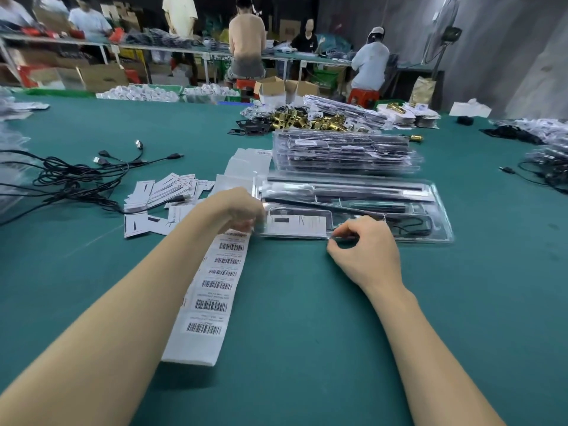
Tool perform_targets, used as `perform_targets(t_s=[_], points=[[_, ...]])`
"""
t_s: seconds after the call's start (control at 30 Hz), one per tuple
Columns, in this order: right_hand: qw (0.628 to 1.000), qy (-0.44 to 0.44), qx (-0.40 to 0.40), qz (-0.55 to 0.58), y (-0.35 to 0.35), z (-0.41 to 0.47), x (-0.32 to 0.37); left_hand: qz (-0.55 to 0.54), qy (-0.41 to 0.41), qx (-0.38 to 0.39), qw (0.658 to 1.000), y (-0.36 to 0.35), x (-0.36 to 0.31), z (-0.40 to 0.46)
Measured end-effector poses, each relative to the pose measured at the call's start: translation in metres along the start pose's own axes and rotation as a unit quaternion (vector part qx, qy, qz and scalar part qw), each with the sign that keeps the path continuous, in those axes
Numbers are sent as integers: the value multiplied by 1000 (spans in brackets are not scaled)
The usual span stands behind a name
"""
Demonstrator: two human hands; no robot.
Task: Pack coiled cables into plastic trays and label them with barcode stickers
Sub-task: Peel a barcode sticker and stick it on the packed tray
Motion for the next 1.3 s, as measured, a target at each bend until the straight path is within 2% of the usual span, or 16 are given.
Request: perform_targets(t_s=[0.27,0.67,0.73,0.83,0.9,1.0,1.1,1.17,1.3], points=[[1000,-5,-6,-11,-3,-3,1,-89,-65,-93,990,-10,24,-2],[1000,-23,-3,5,-6,-3,0,-70,-57,-159,983,-15,21,-3],[999,-28,-12,31,-4,-2,0,-76,-57,-147,985,-13,22,-3],[990,-59,-93,84,4,1,-4,-98,-64,-109,987,-5,26,-4],[987,-74,-117,82,7,2,-8,-109,-75,-102,986,6,29,-7],[997,-17,-73,7,4,2,-1,-204,-85,-89,971,18,36,-13],[994,47,-30,-95,-2,1,11,-384,-52,-21,922,19,50,-20],[990,66,-22,-120,-4,2,18,-412,-27,-3,911,21,58,-23],[988,91,-38,-122,-8,0,29,-405,-4,5,914,25,62,-26]])
Point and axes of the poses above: each hand's wrist, its own z-axis towards the middle knuckle, its own y-axis out of the back of the hand, x = y × z, the point moved 2 cm from there along z, towards the middle knuckle, and after that the axes turned 1 degree about z, right-handed, at the moved point
